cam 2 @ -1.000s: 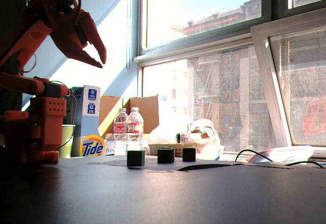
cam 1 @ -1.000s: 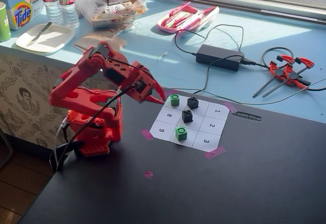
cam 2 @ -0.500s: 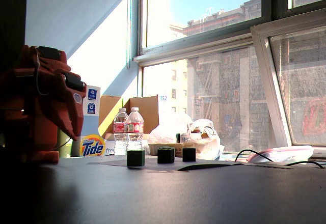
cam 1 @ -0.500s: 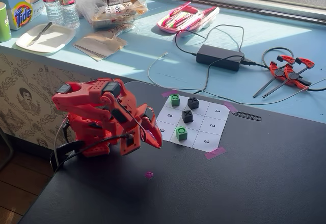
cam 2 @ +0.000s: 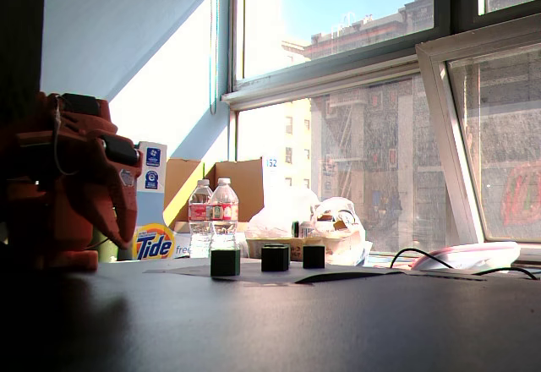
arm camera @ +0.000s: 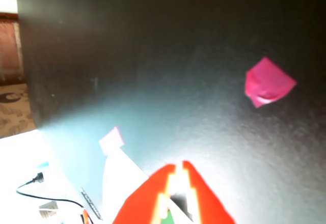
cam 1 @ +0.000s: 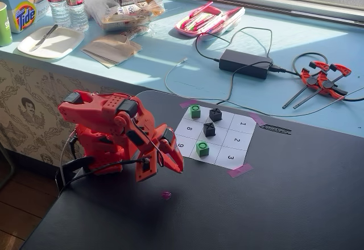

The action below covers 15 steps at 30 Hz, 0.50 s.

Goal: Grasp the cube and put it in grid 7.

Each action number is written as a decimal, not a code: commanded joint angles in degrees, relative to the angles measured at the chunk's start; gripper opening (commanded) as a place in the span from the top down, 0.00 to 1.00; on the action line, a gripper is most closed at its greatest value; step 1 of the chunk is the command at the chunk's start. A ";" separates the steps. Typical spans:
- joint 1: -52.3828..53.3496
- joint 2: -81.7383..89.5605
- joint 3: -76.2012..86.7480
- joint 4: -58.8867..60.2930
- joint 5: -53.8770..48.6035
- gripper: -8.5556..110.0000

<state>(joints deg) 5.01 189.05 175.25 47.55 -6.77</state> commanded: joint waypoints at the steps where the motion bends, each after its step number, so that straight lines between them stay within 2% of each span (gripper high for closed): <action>1: 0.09 0.18 3.60 -0.97 0.26 0.93; 15: 0.09 0.09 3.96 -1.93 0.09 0.93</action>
<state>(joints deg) 5.10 188.96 175.25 46.49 -6.77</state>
